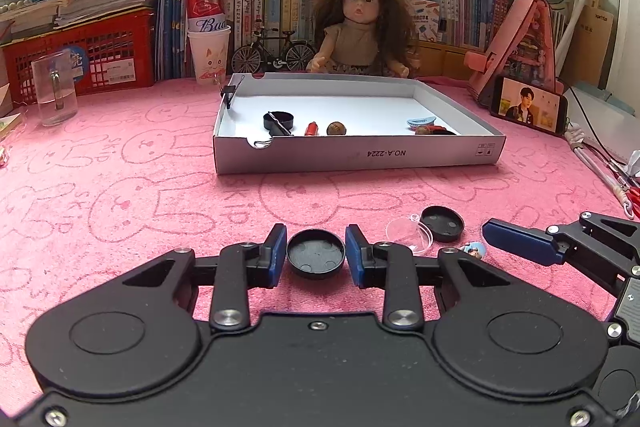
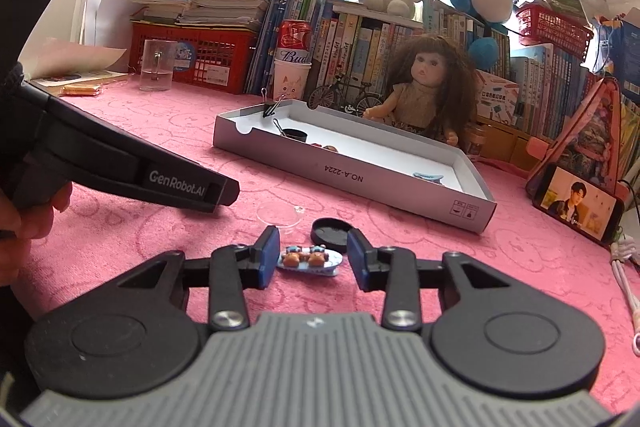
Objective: Organize rigid objects
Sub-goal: 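Carry the black lid in the left tool while the right tool carries the beaded clip into the box, then open the left tool to drop the lid while the right tool releases the beaded clip, then withdraw both open tools from the box toward the remaining items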
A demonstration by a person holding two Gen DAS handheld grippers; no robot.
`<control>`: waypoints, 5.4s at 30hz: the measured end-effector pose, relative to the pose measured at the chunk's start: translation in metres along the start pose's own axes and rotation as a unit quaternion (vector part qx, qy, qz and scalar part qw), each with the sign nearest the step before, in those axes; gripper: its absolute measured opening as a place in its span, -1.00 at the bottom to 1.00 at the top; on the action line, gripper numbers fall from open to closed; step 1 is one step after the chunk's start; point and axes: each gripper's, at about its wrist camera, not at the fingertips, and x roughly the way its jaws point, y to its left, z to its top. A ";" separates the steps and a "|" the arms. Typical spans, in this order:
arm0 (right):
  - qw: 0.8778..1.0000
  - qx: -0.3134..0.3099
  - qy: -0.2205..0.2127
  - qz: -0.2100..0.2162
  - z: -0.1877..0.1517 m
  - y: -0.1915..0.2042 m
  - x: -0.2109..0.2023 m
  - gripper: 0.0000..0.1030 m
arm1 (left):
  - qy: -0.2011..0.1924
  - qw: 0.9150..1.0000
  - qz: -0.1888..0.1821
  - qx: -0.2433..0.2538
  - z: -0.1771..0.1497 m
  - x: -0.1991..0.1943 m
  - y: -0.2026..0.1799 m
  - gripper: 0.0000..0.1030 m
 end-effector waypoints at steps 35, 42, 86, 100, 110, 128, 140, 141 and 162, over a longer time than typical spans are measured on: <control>0.998 0.068 0.004 0.002 0.017 -0.032 0.009 -0.14 | -0.015 1.000 0.001 -0.006 0.017 0.000 -0.002 -0.42; 0.992 0.124 0.013 -0.013 0.031 -0.067 0.022 -0.14 | -0.029 1.000 0.002 -0.011 0.038 0.005 0.000 -0.42; 0.961 0.250 0.118 0.028 0.086 -0.198 0.192 -0.14 | 0.011 0.998 0.019 -0.054 0.147 0.182 0.042 -0.42; 0.967 0.221 0.126 0.019 0.085 -0.188 0.205 -0.14 | 0.030 0.998 0.022 -0.050 0.140 0.196 0.037 -0.42; 0.967 0.216 0.135 0.010 0.082 -0.187 0.211 -0.14 | 0.034 0.998 0.026 -0.046 0.138 0.200 0.036 -0.42; 0.969 0.209 0.129 0.011 0.081 -0.185 0.207 0.17 | 0.027 0.998 0.021 -0.053 0.134 0.193 0.036 0.01; 0.974 0.199 0.109 0.010 0.087 -0.179 0.189 0.47 | 0.021 0.998 0.012 -0.060 0.136 0.171 0.042 0.37; 0.975 0.196 0.108 0.010 0.087 -0.179 0.188 0.49 | 0.020 0.998 0.010 -0.058 0.136 0.168 0.041 0.40; 0.990 0.130 0.057 0.027 0.096 -0.156 0.135 0.83 | -0.010 0.999 -0.025 -0.018 0.124 0.093 0.016 0.59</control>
